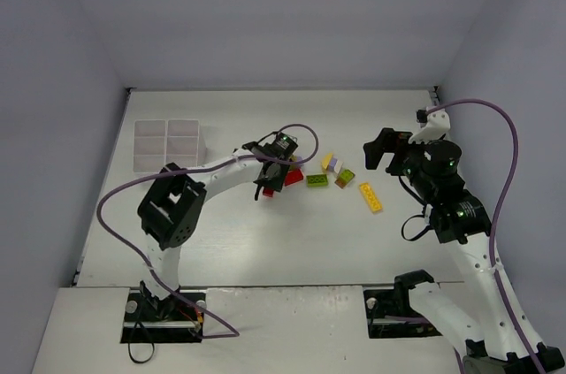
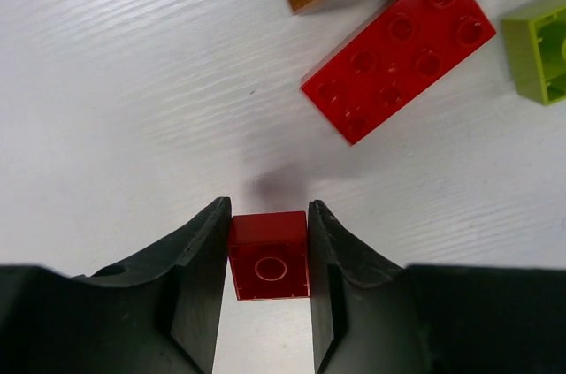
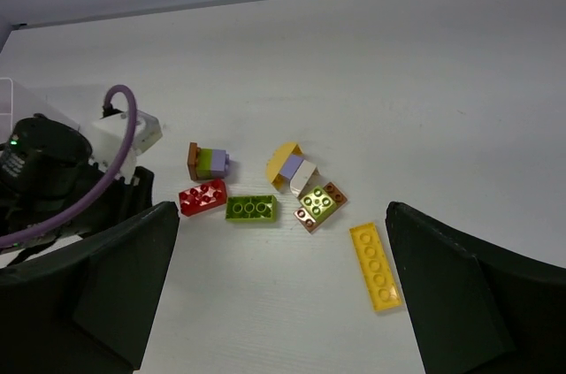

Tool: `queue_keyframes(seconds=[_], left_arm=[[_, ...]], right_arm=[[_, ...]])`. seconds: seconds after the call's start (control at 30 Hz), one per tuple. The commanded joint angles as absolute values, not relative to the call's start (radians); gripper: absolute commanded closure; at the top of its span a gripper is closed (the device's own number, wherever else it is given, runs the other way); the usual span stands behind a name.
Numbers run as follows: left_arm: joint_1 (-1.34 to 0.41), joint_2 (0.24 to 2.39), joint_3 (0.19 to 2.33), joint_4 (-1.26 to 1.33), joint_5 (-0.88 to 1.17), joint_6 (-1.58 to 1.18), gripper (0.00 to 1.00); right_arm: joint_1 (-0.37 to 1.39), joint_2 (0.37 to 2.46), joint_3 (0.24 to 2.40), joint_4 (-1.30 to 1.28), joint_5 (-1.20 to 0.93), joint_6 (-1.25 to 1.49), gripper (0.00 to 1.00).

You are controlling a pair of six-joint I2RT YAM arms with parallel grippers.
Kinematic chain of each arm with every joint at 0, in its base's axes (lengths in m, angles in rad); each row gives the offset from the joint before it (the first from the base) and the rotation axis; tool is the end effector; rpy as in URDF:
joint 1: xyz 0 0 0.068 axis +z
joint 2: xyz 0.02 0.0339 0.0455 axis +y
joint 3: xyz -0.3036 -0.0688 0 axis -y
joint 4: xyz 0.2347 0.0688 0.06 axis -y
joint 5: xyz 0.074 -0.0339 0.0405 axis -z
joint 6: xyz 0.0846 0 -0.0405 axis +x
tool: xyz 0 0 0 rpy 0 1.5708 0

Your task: Sort the legos into containers by color

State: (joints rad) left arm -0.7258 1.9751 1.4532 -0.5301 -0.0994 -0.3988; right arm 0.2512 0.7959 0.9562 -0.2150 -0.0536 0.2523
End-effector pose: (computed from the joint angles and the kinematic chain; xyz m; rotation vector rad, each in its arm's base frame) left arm 0.3431 -0.2932 0.1903 0.3952 2.6093 -0.2623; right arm 0.1809 0.0511 0.4184 -0.0408 1.6421 0.4299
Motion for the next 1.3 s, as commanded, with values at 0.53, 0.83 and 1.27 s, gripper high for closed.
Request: queue_keyframes(seconds=[0.53,0.83,1.27], left_arm=[[-0.129,1.210,1.114,-0.255,-0.255,-0.223,1.00],[0.038,1.270,1.068,0.043,-0.230,-0.141,1.00],[0.069,1.322,0.977,0.150,-0.230,-0.136,1.00]], right_arm=[[0.258,0.819,0.968,-0.150,-0.074,0.219,0.00],[0.258,0.819,0.963,-0.146,-0.109,0.204,0.00],[0.258,0.761,0.933,-0.149,-0.101,0.202,0.00]])
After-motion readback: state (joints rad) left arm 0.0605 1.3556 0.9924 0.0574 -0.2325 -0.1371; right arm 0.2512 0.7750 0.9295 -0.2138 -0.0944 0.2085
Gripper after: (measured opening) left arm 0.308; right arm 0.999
